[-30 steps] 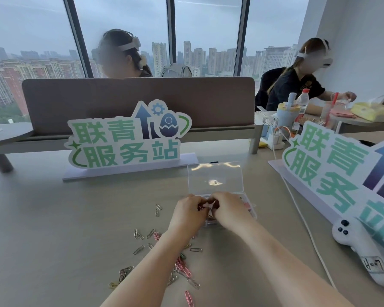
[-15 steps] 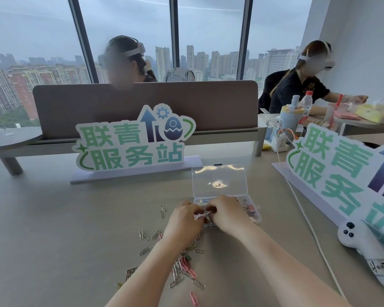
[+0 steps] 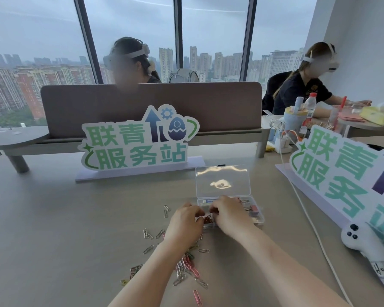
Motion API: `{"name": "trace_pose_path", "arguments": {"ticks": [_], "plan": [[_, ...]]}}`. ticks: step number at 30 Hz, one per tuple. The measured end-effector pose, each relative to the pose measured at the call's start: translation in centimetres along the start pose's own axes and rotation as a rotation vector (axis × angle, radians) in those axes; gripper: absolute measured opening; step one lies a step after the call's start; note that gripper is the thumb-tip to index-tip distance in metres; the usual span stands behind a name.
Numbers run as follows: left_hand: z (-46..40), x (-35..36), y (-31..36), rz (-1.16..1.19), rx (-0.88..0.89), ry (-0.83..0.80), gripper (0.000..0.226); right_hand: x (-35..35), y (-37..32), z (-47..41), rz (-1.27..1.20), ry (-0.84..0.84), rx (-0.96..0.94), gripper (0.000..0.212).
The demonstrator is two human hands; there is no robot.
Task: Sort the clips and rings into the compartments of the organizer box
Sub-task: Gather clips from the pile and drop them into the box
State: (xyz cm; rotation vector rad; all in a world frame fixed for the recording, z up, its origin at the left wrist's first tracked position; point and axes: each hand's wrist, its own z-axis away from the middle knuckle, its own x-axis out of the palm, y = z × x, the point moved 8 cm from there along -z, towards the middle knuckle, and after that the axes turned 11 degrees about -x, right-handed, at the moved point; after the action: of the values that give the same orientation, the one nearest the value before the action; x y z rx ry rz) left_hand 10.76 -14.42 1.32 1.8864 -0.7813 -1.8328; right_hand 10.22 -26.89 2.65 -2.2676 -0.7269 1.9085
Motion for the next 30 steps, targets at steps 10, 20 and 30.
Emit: {"name": "trace_pose_path", "arguments": {"ticks": [10,20,30], "plan": [[1.6,-2.3,-2.1,0.017,-0.029,0.030,0.029,-0.8,-1.9,0.9,-0.065,0.005,-0.053,0.024],[5.5,-5.8,-6.4,-0.224,-0.137,0.094,0.043,3.1,-7.1,2.8,-0.066,-0.206,-0.210,0.038],[6.9,-5.2,-7.9,-0.287,-0.176,-0.047,0.061,6.0,-9.9,0.1,-0.066,-0.278,-0.180,0.058]]}}
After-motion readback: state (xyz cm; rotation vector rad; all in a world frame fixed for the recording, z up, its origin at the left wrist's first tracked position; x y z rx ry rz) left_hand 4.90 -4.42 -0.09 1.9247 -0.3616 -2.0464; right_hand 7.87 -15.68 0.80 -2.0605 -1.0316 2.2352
